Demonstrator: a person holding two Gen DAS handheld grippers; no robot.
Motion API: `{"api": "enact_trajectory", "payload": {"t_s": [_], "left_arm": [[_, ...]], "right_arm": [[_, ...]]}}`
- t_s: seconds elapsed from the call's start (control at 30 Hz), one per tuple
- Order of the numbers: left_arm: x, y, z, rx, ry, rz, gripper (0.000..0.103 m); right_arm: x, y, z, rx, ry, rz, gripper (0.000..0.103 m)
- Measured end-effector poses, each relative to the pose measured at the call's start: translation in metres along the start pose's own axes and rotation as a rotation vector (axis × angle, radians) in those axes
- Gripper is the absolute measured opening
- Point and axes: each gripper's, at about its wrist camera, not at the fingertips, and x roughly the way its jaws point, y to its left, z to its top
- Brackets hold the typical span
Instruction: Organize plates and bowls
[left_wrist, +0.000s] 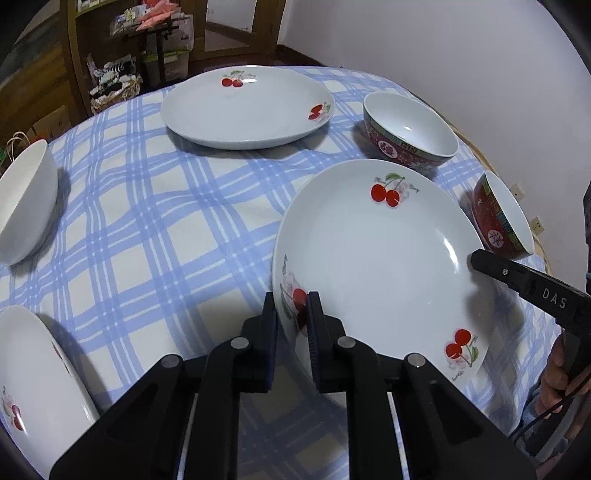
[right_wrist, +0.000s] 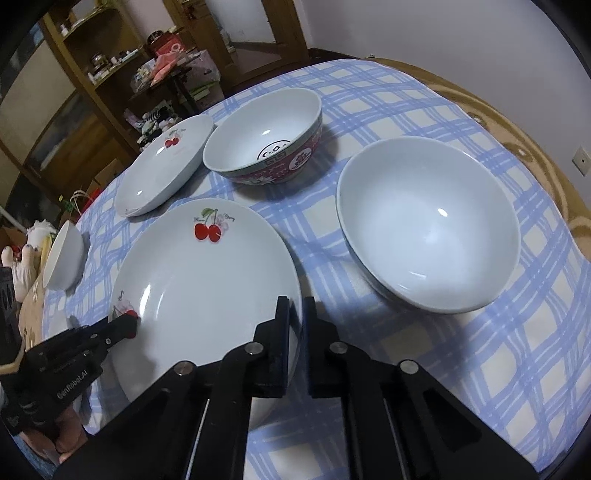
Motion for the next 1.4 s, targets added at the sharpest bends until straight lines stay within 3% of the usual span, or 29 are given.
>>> {"api": "enact_trajectory", "payload": {"t_s": [0.17, 0.33, 0.6, 1.4], "left_arm": [[0.002, -0.003, -0.001, 0.041, 0.011, -0.001, 0.018], [0.003, 0.006, 0.001, -0.014, 0.044, -0.061, 0.017], [0.002, 0.013, 0.0, -0.064, 0.055, -0.087, 0.018], [-0.02, 0.014, -0.019, -0.065, 0.081, -0.08, 0.017]], "right_arm": [[0.002, -0.002, 0.001, 0.005, -0.003, 0.003, 0.008], [0.0, 0.001, 0.002, 0.007, -0.001, 0.0, 0.008], [-0.005, 0.0, 0.003, 0.026, 0.013, 0.031, 0.009], [-0.036, 0.013, -0.022, -0.009, -0.002, 0.023, 0.008]]}}
